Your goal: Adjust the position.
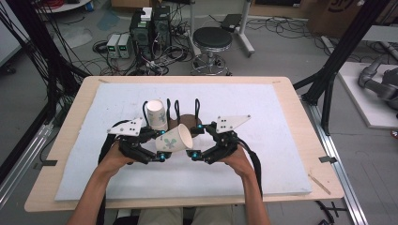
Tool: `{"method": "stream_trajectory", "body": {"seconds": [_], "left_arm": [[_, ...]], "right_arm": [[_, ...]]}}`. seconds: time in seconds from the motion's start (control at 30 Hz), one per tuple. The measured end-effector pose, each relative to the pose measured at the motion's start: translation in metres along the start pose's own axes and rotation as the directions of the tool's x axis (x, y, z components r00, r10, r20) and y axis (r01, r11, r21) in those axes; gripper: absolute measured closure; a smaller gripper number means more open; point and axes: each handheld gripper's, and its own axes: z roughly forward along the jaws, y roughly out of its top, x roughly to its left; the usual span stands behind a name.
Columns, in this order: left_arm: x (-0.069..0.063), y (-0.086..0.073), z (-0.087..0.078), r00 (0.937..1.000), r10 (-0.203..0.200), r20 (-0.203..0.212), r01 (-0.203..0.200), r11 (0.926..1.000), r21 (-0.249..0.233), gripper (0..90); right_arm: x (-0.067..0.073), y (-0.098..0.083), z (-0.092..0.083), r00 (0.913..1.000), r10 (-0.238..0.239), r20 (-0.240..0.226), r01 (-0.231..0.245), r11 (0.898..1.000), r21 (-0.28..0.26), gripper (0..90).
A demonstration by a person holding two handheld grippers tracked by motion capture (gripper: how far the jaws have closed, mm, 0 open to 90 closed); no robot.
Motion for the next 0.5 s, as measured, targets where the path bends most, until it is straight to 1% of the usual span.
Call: {"method": "stream_trajectory", "body": {"seconds": [0.07,0.1,0.13,0.23,0.5], "left_arm": [[-0.0002,0.0005,0.0017,1.0,0.002,0.003,-0.002,1.0,0.002,36.2],[-0.0002,0.0009,0.0022,1.0,0.006,0.006,-0.006,1.0,0.004,36.2],[-0.0005,0.0011,0.0029,1.0,0.002,0.006,-0.002,1.0,0.0,36.2],[-0.0007,0.002,0.0045,0.9999,0.007,0.012,-0.007,1.0,0.005,36.2],[-0.003,0.0034,0.0104,0.9996,0.013,0.026,-0.013,0.9999,0.005,36.2]], "right_arm": [[0.0,0.0002,0.0021,1.0,-0.009,-0.004,0.009,1.0,-0.004,17.5],[0.0008,0.0006,0.0035,0.9999,0.0,-0.013,0.0,1.0,-0.008,17.5],[0.0008,0.0006,0.0035,0.9999,0.0,-0.013,0.0,1.0,-0.008,17.5],[0.0012,0.0016,0.0067,0.9998,-0.015,-0.016,0.015,1.0,-0.01,17.5],[0.0015,0.0019,0.0119,0.9994,-0.011,-0.034,0.01,1.0,-0.018,17.5]]}}
